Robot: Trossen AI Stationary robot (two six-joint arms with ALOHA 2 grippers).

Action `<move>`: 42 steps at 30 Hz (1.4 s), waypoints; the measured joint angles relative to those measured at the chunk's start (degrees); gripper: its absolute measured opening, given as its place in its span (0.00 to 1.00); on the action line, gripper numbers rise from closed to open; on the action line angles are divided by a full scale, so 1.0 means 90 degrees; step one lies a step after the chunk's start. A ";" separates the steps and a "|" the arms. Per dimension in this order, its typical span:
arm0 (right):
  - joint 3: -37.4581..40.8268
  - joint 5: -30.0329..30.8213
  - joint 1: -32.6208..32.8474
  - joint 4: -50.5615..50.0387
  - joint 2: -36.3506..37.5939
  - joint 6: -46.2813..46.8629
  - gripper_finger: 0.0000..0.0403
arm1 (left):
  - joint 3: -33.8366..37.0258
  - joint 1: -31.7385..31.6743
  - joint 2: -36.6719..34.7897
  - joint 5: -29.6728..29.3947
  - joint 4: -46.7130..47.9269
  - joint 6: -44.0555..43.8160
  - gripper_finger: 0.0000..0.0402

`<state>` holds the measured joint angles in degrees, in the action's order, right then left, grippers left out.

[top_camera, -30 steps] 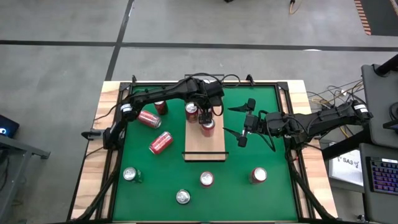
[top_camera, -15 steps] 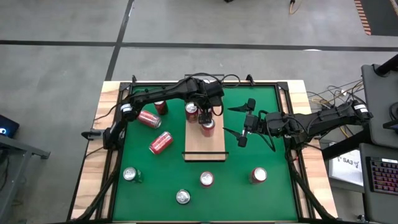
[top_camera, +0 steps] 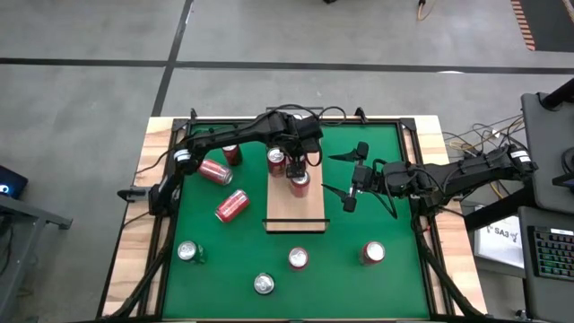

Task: Place canned beverage on shelf
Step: Put the red soda can on the shelf and aligned with the other red soda can

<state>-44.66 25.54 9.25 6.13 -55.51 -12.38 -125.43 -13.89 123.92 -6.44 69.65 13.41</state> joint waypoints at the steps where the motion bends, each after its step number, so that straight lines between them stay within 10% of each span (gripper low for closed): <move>1: 0.0000 0.0001 0.0001 0.0000 0.0000 0.0000 0.93 | 0.0000 0.0000 0.0000 0.0000 0.0000 0.0000 0.79; 26: 0.0000 0.0029 -0.0175 0.0260 -0.0004 0.0909 0.92 | -0.1072 0.0029 -0.0535 0.0215 0.0478 -0.0115 0.90; 34: 0.0000 0.0000 -0.0483 0.0199 -0.0012 0.1694 0.80 | 0.0205 0.0253 -0.2147 0.0158 -0.0703 -0.0385 0.90; 42: 0.0000 -0.0004 -0.0612 0.0266 -0.0022 0.1998 0.55 | 0.3600 0.0533 -0.4211 -0.0066 -0.3259 -0.0511 0.83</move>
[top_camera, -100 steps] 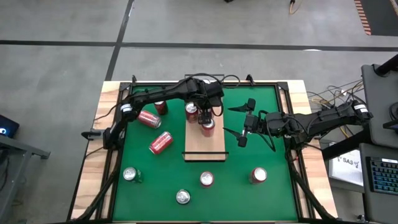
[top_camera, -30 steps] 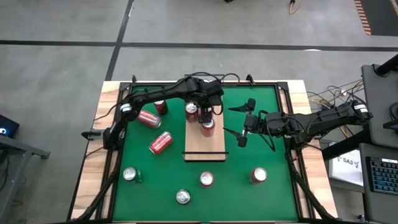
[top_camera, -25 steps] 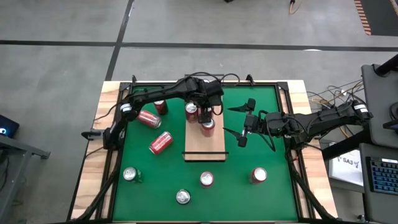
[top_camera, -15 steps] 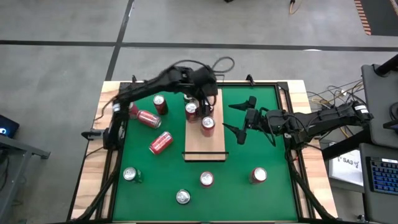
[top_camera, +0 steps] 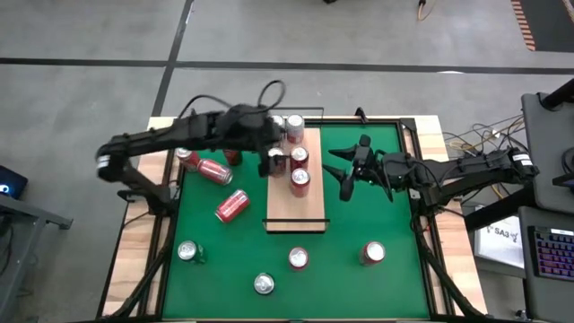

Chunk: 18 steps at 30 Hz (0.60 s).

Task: Place canned beverage on shelf
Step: Put the red soda can on the shelf and aligned with the other red soda can

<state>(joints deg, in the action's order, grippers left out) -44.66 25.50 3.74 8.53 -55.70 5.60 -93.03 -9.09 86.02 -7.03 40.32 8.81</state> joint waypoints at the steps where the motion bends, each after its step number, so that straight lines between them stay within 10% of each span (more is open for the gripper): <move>1: 0.0000 0.0002 -0.0034 0.0048 -0.0026 0.0049 0.51 | 0.0443 0.0011 -0.0250 -0.0008 -0.0336 -0.0051 0.81; 13: -0.0399 -0.0002 -0.0700 0.0777 -0.1155 0.0049 0.06 | 0.4041 0.0002 -0.2672 -0.0015 -0.3606 0.0070 0.66; 18: -0.1502 -0.0073 -0.1035 -0.0540 -0.1870 0.0084 0.03 | 0.4593 -0.0081 -0.3292 -0.0086 -0.3872 0.0884 0.61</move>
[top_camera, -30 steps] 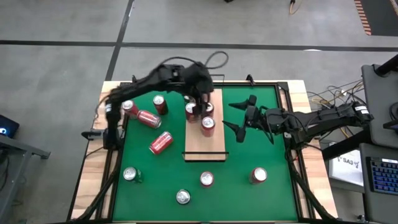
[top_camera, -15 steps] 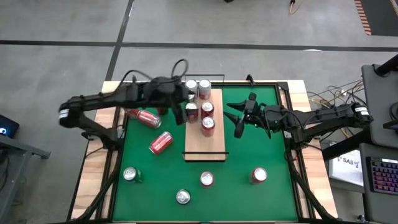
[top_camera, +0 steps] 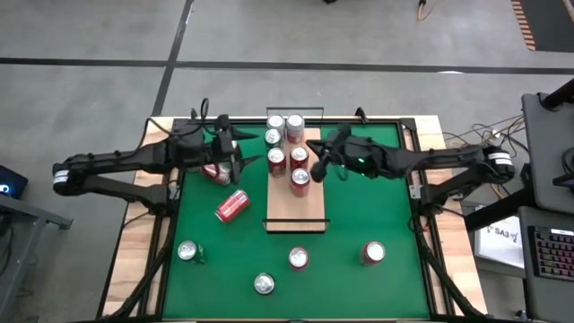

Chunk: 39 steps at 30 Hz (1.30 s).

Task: Place canned beverage on shelf
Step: Put the red soda can on the shelf and aligned with the other red soda can

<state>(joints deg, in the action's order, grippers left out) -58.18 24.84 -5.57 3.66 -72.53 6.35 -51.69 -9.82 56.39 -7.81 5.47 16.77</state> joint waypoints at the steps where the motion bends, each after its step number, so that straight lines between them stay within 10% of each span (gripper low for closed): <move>1: -0.0290 0.0000 -0.0056 -0.0380 -0.0158 0.0044 0.03 | 0.0079 -0.0026 -0.0095 -0.0006 -0.0007 0.0124 0.60; 17: -0.3753 -0.0159 -0.0305 -0.4223 -0.2277 0.0473 0.03 | 0.1631 -0.0661 -0.1634 -0.0023 -0.1185 0.0892 0.46; 39: -0.3924 -0.0427 -0.0303 -0.4845 -0.3055 0.1307 0.03 | 0.2223 -0.0734 -0.2270 -0.0081 -0.1068 0.1305 0.37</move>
<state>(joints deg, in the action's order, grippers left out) -93.49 20.99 -8.29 -39.94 -100.02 18.12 -31.68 -16.43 35.96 -8.54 -4.14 28.51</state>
